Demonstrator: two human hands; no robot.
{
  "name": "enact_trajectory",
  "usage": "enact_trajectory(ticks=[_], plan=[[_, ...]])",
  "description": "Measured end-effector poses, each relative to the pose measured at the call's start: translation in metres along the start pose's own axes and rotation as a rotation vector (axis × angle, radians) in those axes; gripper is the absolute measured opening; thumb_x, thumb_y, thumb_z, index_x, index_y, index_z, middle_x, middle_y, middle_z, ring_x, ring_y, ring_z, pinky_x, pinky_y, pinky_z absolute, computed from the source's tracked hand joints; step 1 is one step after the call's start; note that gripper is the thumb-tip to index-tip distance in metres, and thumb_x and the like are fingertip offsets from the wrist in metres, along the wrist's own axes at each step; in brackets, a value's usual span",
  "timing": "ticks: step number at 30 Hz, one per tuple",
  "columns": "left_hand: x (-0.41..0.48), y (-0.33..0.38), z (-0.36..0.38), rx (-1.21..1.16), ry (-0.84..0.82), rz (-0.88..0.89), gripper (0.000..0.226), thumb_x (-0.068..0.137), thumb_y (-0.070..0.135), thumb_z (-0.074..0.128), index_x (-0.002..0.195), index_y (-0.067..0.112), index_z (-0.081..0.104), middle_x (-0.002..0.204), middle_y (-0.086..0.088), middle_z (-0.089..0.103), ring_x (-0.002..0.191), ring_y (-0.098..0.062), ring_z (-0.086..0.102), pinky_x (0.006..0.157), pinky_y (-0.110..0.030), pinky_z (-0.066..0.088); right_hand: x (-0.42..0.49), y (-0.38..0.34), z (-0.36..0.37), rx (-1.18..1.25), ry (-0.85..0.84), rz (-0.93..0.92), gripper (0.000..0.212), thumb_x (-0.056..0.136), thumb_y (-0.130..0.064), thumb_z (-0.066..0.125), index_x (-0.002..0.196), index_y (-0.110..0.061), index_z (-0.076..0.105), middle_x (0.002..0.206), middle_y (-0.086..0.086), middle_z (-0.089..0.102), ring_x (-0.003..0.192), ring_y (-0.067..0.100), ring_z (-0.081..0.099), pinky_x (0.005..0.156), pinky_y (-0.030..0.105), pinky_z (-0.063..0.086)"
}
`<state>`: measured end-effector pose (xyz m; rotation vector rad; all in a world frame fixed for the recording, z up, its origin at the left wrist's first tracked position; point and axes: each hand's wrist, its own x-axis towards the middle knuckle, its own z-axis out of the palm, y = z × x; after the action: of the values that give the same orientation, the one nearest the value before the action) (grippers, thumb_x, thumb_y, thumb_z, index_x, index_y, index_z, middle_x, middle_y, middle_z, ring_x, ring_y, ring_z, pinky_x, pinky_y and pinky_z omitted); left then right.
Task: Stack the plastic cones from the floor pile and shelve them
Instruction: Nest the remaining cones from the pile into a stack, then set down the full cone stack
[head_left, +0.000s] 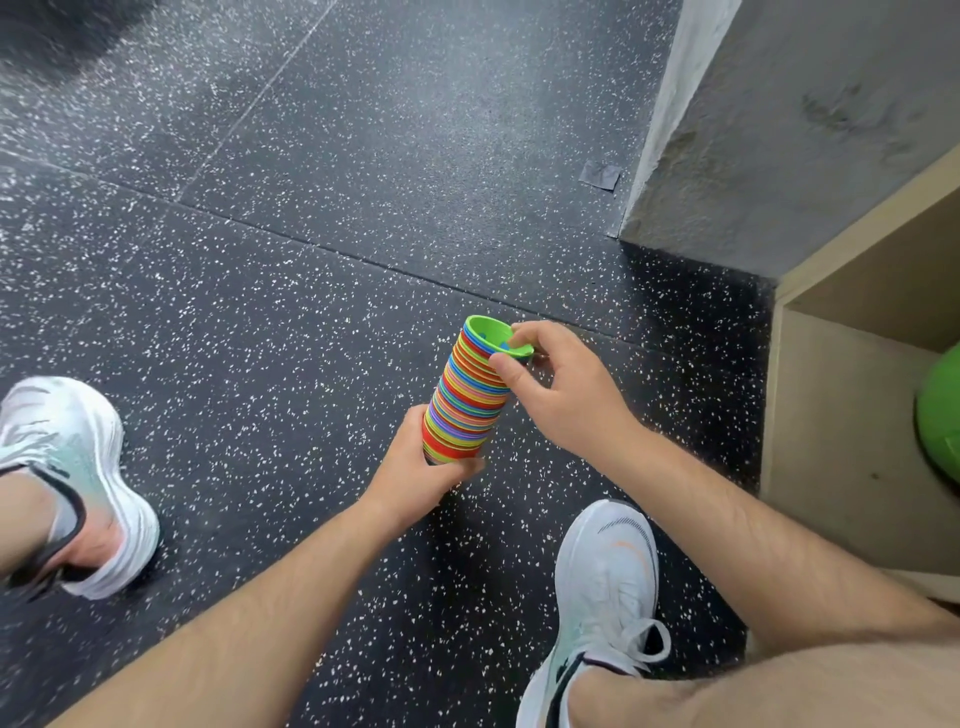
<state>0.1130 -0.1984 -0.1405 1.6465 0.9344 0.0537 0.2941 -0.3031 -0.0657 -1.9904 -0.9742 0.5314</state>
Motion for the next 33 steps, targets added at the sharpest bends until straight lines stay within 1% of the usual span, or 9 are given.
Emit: enact_trajectory(ticks=[4,9,12,15,19,23,27,30,33], plan=[[-0.005,-0.002,0.001,-0.055,0.028,-0.035,0.063,0.075,0.010,0.089,0.122,0.021,0.050,0.104,-0.002,0.070,0.075,0.001,0.067,0.063,-0.015,0.050,0.004,-0.004,0.008,0.146,-0.024,0.067,0.033,0.076,-0.058,0.070,0.101,-0.040,0.058,0.116,-0.010,0.064,0.102,0.011,0.067,0.092,0.042,0.056],[-0.007,0.035,-0.012,-0.128,0.101,0.015,0.059,0.071,0.007,0.089,0.118,0.015,0.053,0.094,-0.003,0.071,0.071,-0.006,0.066,0.060,-0.020,0.051,0.010,-0.031,-0.003,0.132,0.017,-0.070,0.033,0.084,-0.051,0.067,0.114,-0.043,0.054,0.133,-0.009,0.055,0.114,0.015,0.062,0.098,0.047,0.051],[-0.008,0.084,-0.034,-0.161,0.145,0.112,0.066,0.068,0.012,0.093,0.120,0.017,0.053,0.099,-0.004,0.073,0.078,-0.009,0.071,0.065,-0.024,0.056,0.017,-0.070,-0.031,0.064,0.022,-0.216,0.053,0.091,-0.036,0.069,0.135,-0.041,0.041,0.153,-0.005,0.038,0.130,0.012,0.051,0.107,0.039,0.047],[-0.021,0.145,-0.066,-0.192,0.212,0.231,0.079,0.060,0.029,0.095,0.123,0.023,0.047,0.106,-0.004,0.072,0.087,-0.014,0.074,0.076,-0.036,0.062,0.035,-0.125,-0.068,0.010,0.034,-0.356,0.062,0.093,-0.026,0.070,0.143,-0.034,0.034,0.151,-0.005,0.038,0.127,0.006,0.049,0.106,0.028,0.045],[-0.048,0.225,-0.110,-0.186,0.260,0.386,0.073,0.076,0.019,0.093,0.128,0.020,0.041,0.102,0.001,0.070,0.077,-0.001,0.071,0.073,-0.021,0.057,0.065,-0.206,-0.121,-0.077,0.057,-0.502,0.063,0.092,-0.024,0.071,0.144,-0.031,0.037,0.137,-0.012,0.048,0.118,-0.008,0.048,0.095,0.007,0.042],[-0.102,0.304,-0.157,-0.211,0.276,0.514,0.064,0.084,0.008,0.085,0.129,0.012,0.041,0.099,-0.009,0.069,0.061,0.002,0.066,0.059,-0.013,0.055,0.074,-0.303,-0.161,-0.075,0.113,-0.652,0.063,0.094,-0.028,0.069,0.147,-0.037,0.037,0.138,-0.012,0.049,0.121,0.001,0.052,0.095,0.015,0.047],[-0.162,0.357,-0.196,-0.226,0.328,0.642,0.061,0.086,0.009,0.083,0.131,0.012,0.041,0.105,-0.015,0.069,0.071,-0.006,0.070,0.065,-0.019,0.058,0.062,-0.383,-0.178,-0.005,0.148,-0.801,0.062,0.096,-0.033,0.065,0.148,-0.043,0.033,0.138,-0.005,0.040,0.121,0.011,0.056,0.094,0.029,0.056],[-0.198,0.377,-0.220,-0.185,0.365,0.741,0.062,0.086,0.018,0.083,0.132,0.021,0.042,0.109,-0.009,0.070,0.089,-0.016,0.075,0.077,-0.027,0.062,0.046,-0.425,-0.180,0.082,0.225,-0.883,0.062,0.097,-0.035,0.063,0.150,-0.043,0.032,0.136,-0.008,0.039,0.121,0.010,0.057,0.092,0.032,0.058],[-0.212,0.389,-0.246,-0.137,0.375,0.813,0.065,0.084,0.020,0.085,0.134,0.025,0.043,0.105,-0.005,0.073,0.091,-0.022,0.076,0.081,-0.034,0.064,0.040,-0.450,-0.177,0.152,0.266,-0.928,0.062,0.097,-0.036,0.063,0.151,-0.040,0.032,0.142,-0.010,0.037,0.125,0.008,0.055,0.093,0.034,0.058]])
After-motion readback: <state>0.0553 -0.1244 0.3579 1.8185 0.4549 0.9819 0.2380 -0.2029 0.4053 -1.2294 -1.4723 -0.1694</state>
